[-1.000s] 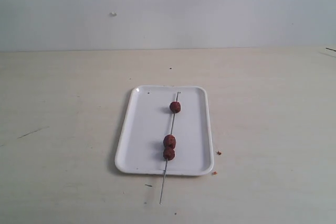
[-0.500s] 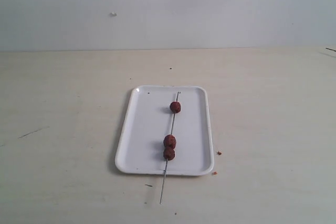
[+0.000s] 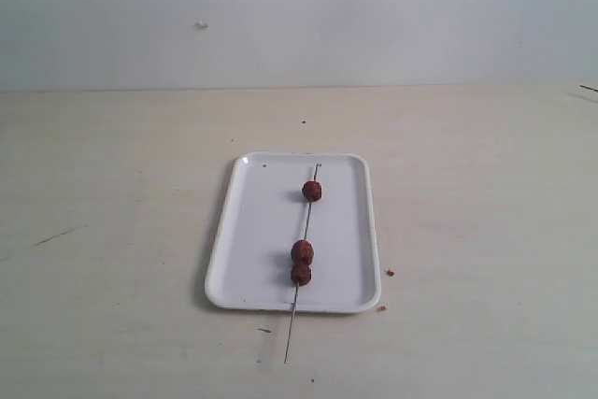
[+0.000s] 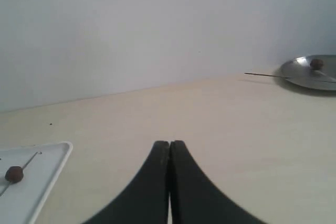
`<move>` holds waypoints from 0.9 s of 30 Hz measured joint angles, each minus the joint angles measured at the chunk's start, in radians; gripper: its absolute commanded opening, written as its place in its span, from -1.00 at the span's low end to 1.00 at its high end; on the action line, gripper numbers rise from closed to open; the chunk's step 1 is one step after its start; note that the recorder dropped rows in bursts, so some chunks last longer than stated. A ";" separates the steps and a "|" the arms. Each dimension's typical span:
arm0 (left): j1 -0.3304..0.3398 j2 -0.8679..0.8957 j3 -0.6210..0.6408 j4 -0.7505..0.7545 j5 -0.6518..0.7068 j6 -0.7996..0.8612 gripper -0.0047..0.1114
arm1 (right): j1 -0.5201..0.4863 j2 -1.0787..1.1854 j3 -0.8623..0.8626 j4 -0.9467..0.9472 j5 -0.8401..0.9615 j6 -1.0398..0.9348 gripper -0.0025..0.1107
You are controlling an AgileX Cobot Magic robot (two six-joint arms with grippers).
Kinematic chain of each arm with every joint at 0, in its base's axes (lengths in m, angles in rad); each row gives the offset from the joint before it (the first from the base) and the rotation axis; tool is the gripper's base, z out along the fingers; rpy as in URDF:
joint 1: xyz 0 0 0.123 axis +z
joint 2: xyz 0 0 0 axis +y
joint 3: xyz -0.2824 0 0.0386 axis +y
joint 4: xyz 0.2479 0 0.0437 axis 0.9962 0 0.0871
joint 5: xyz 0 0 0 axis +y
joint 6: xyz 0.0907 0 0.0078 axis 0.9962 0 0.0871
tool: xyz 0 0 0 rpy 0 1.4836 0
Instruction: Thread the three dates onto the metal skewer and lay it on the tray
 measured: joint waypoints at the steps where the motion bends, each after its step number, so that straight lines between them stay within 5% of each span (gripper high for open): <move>1: 0.000 0.000 0.000 0.000 0.000 0.000 -0.92 | 0.000 0.000 0.000 0.000 0.002 0.000 -0.96; 20: 0.007 0.000 0.000 0.000 0.000 0.000 -0.92 | 0.000 0.000 0.000 0.000 0.010 0.010 -0.96; 27: 0.134 -0.081 0.000 0.000 0.000 0.000 -0.92 | 0.000 0.000 0.000 0.000 0.010 0.010 -0.96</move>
